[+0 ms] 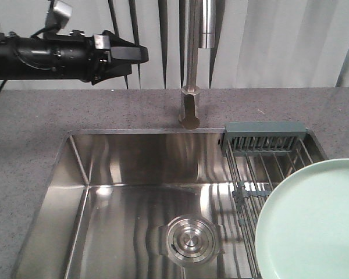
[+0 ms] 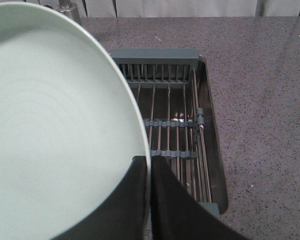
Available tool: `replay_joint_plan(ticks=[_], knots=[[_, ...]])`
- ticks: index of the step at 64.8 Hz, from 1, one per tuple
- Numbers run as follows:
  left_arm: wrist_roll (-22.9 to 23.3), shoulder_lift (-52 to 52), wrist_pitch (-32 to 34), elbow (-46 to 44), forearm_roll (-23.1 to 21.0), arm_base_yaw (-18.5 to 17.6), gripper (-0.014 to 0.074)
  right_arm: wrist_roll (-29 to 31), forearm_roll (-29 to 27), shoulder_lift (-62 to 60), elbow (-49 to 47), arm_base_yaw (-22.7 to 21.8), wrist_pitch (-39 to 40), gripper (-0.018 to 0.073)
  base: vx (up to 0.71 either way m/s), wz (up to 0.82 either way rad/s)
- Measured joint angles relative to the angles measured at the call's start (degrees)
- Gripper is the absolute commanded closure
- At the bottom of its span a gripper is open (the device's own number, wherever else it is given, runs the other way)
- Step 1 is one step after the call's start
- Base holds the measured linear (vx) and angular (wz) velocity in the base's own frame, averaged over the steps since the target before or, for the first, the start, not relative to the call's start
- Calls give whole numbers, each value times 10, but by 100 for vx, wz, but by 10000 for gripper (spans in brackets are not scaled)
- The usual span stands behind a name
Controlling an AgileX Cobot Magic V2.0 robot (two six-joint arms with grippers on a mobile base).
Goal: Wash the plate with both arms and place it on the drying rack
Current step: 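Raise the left gripper toward the faucet above the sink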
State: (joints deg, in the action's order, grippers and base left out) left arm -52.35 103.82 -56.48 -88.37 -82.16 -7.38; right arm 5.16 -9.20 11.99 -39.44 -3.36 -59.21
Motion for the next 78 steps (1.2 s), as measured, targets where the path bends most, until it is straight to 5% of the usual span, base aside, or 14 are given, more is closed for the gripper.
replay_joint_plan(ticks=[38, 78], knots=[[-3, 235, 30, -239, -1, -75, 62, 0, 0, 0, 0, 0, 0, 561, 0, 0], [-3, 282, 54, -255, -27, -110, 62, 0, 0, 0, 0, 0, 0, 561, 0, 0]])
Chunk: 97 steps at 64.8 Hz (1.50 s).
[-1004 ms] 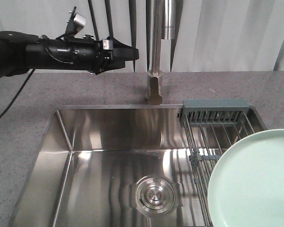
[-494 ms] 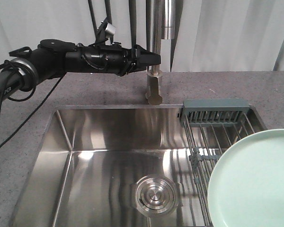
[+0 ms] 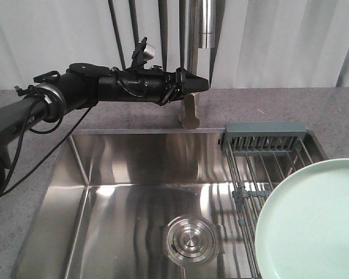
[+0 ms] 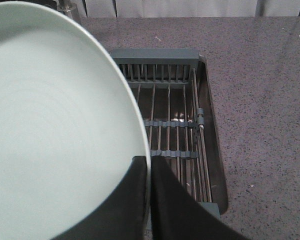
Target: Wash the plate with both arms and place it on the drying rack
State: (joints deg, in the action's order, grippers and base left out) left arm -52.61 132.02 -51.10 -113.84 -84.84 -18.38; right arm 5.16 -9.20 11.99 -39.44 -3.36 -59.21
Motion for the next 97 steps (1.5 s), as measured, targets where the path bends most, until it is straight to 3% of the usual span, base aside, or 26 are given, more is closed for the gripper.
replay_joint_plan(ticks=[12, 25, 45, 54, 66, 76, 87, 97], knots=[[-1, 0, -38, -1, 1, -4, 63, 0, 0, 0, 0, 0, 0, 561, 0, 0], [23, 1, -84, -1, 37, -4, 63, 0, 0, 0, 0, 0, 0, 561, 0, 0], [53, 0, -88, -7, 64, -4, 76, 0, 0, 0, 0, 0, 0, 561, 0, 0], [59, -3, -89, -8, 70, 0, 139, 0, 0, 0, 0, 0, 0, 561, 0, 0], [74, -28, -135, -8, 89, 21, 359, 0, 0, 0, 0, 0, 0, 561, 0, 0], [127, -56, -182, -8, 161, 52, 606, 0, 0, 0, 0, 0, 0, 561, 0, 0], [204, -92, -185, -8, 299, 97, 604, 0, 0, 0, 0, 0, 0, 561, 0, 0], [249, -159, -193, -6, 379, 132, 604, 0, 0, 0, 0, 0, 0, 561, 0, 0]])
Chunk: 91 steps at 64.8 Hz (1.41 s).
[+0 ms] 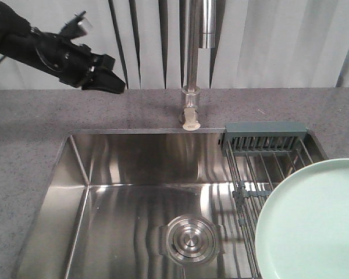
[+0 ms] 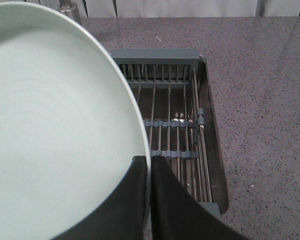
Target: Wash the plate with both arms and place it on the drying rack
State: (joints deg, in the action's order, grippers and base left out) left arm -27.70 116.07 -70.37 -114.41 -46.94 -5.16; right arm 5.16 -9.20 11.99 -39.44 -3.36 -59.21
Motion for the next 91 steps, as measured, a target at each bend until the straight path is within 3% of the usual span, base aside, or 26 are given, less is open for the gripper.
replay_joint_plan(ticks=[23, 34, 47, 71, 91], knots=[[38, -218, -14, 0, 114, 59, 604, 0, 0, 0, 0, 0, 0, 561, 0, 0], [45, -317, -16, 38, 153, 64, 604, 0, 0, 0, 0, 0, 0, 561, 0, 0], [38, -465, -1, 208, 162, 64, 604, 0, 0, 0, 0, 0, 0, 561, 0, 0], [18, -796, 174, 637, 164, 64, 604, 0, 0, 0, 0, 0, 0, 561, 0, 0], [7, -957, 233, 779, 160, 64, 604, 0, 0, 0, 0, 0, 0, 561, 0, 0]])
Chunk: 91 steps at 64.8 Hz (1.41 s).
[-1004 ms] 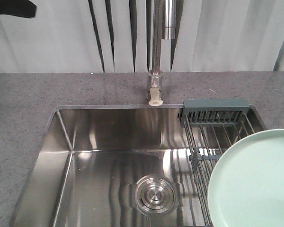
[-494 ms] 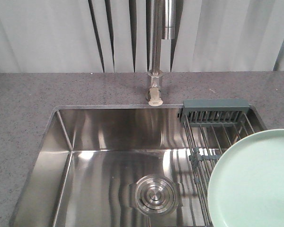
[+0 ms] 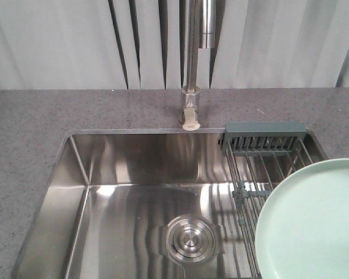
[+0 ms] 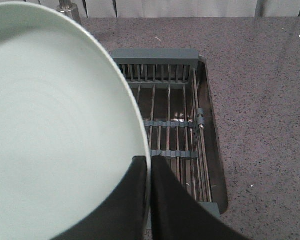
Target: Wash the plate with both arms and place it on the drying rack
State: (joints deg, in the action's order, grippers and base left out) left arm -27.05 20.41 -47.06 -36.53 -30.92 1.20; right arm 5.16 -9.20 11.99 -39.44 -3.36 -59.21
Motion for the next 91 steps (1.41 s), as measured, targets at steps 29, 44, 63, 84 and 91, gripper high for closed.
replay_joint_plan(ticks=[29, 44, 63, 84, 91], knots=[[-4, -26, 34, 13, -29, 0, 604, 20, -58, 144, -88, 0, 7, 561, 0, 0], [-5, -26, 29, 13, -29, 0, 604, 193, -207, 352, -168, 0, 18, 561, 0, 0], [-5, -26, 24, 14, -29, 0, 604, 244, -243, 540, -174, 106, 66, 561, 0, 0], [-5, -26, 11, 14, -29, 0, 604, 72, -114, 701, -206, 269, 208, 561, 0, 0], [-5, -26, 5, 14, -29, 0, 604, 37, -84, 755, -253, 270, 228, 561, 0, 0]])
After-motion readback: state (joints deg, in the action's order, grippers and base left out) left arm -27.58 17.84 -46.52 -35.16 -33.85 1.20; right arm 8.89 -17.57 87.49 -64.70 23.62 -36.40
